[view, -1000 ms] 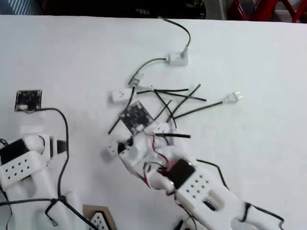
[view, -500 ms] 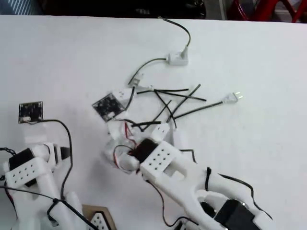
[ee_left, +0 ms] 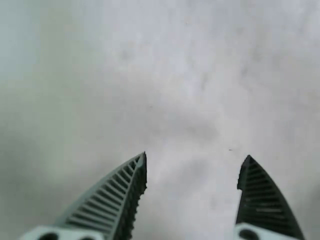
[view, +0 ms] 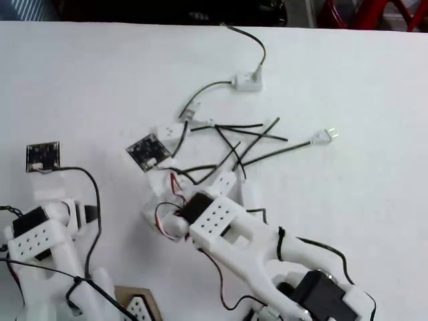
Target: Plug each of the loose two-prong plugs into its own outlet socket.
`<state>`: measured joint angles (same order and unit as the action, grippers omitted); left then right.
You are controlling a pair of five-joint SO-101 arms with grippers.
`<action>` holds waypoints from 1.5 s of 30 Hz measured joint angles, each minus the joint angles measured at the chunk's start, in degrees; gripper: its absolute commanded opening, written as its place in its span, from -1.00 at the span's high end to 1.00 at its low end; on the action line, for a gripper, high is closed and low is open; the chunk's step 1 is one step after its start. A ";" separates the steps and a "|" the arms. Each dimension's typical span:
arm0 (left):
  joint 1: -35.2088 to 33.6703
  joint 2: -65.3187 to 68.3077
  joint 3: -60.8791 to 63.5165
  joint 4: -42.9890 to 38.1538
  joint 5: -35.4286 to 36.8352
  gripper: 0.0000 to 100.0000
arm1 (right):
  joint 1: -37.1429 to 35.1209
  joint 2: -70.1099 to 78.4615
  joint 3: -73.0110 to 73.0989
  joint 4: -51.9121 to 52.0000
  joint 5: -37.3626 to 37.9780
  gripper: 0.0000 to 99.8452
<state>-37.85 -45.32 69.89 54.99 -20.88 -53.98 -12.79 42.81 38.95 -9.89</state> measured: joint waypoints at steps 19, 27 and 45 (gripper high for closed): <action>0.00 0.00 0.00 0.00 0.00 0.42 | 0.79 4.22 -1.76 -1.05 -0.18 0.97; 0.00 0.00 0.00 0.00 0.00 0.42 | 4.22 5.45 -4.31 2.73 3.96 0.97; 0.00 0.00 0.00 0.00 0.00 0.42 | 2.02 12.57 -4.57 2.90 10.81 0.97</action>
<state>-37.85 -45.32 69.89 54.99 -20.88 -51.96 -0.22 38.24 41.85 0.92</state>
